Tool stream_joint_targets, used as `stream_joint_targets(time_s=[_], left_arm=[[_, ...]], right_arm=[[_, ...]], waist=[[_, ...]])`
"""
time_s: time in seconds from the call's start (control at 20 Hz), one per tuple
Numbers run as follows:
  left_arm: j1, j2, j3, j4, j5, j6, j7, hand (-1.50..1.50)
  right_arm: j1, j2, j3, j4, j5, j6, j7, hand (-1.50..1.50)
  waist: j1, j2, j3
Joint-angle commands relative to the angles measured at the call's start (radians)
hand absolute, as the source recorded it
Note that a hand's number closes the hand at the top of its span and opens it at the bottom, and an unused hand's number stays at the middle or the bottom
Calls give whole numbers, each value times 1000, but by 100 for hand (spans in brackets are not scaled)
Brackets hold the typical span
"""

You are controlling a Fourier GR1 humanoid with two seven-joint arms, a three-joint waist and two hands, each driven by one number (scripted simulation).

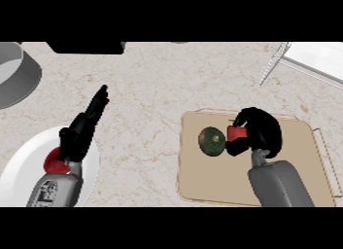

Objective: Pick the bell pepper from the tray and place it in the tiered shelf

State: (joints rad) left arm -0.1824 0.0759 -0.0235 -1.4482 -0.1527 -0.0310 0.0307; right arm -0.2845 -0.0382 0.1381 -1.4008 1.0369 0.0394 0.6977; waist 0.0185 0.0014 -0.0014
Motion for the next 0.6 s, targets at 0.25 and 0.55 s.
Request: stream_joint_targets(time_s=[0.25,0.55], left_arm=[[-18,-10,-2,33,-14,11,-18,0],[-24,-2,13,14,16,-12,8,0]], right_arm=[[-378,38,0,345,-86,-266,294,150],[-423,38,33,216,-82,-511,311,150]], waist=[[9,5,2],[1,-1,2]])
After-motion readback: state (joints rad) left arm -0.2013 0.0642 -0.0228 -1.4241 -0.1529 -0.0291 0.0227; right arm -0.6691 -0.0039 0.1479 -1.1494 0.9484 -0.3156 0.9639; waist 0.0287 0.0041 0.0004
